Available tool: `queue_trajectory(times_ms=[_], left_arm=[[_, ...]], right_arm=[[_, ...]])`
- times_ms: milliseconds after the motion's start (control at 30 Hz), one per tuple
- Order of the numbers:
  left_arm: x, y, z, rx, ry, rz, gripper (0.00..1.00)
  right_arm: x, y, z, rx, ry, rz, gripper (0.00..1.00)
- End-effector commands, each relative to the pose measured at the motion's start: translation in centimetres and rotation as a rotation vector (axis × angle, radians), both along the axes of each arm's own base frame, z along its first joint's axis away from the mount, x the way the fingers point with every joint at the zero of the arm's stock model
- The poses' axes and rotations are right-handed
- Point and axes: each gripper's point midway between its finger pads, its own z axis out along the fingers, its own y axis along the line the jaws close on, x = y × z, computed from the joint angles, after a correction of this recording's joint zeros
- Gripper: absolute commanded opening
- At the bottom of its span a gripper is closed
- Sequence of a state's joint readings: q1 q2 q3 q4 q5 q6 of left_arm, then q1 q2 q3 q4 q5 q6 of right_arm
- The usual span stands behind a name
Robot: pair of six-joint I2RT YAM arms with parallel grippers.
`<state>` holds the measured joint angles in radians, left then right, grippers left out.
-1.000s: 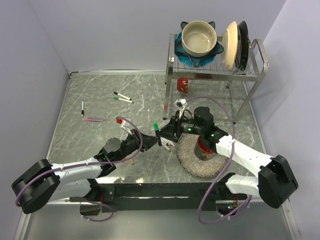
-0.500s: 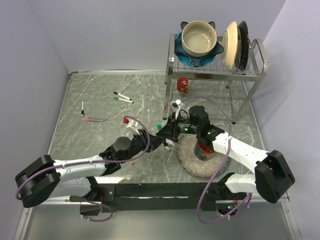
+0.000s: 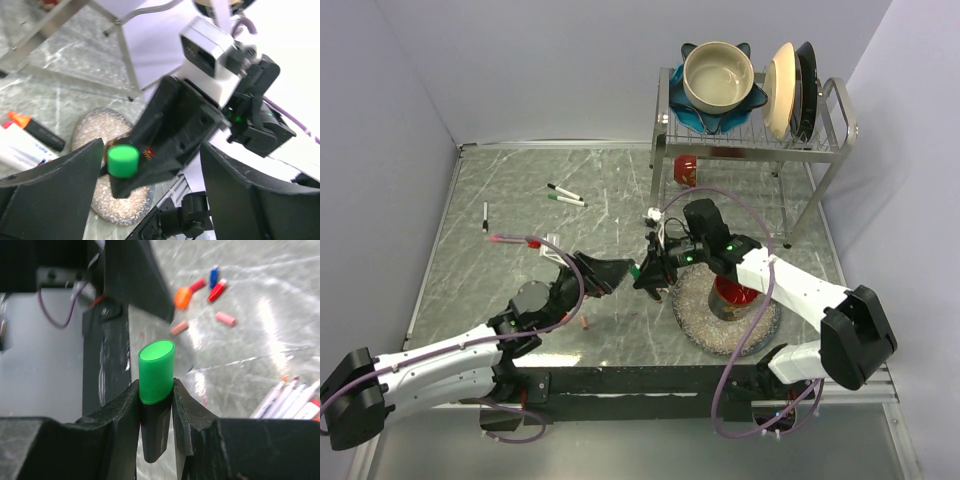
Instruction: Open the pen caps
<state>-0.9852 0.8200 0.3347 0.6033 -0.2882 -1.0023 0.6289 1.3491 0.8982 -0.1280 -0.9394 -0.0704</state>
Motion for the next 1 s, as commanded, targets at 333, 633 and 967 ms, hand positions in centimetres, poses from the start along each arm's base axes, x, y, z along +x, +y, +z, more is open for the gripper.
queue_trajectory(times_ms=[333, 633, 967], left_arm=[[2.0, -1.9, -3.2, 0.046, 0.207, 0.047, 0.66], [3.8, -2.4, -7.6, 0.017, 0.629, 0.243, 0.59], [4.4, -1.2, -9.0, 0.110, 0.750, 0.394, 0.49]], right_arm=[[0.5, -0.1, 0.8, 0.000, -0.050, -0.012, 0.00], [3.4, -0.4, 0.6, -0.035, -0.112, -0.207, 0.00], [3.0, 0.3, 0.3, -0.078, -0.183, -0.196, 0.00]])
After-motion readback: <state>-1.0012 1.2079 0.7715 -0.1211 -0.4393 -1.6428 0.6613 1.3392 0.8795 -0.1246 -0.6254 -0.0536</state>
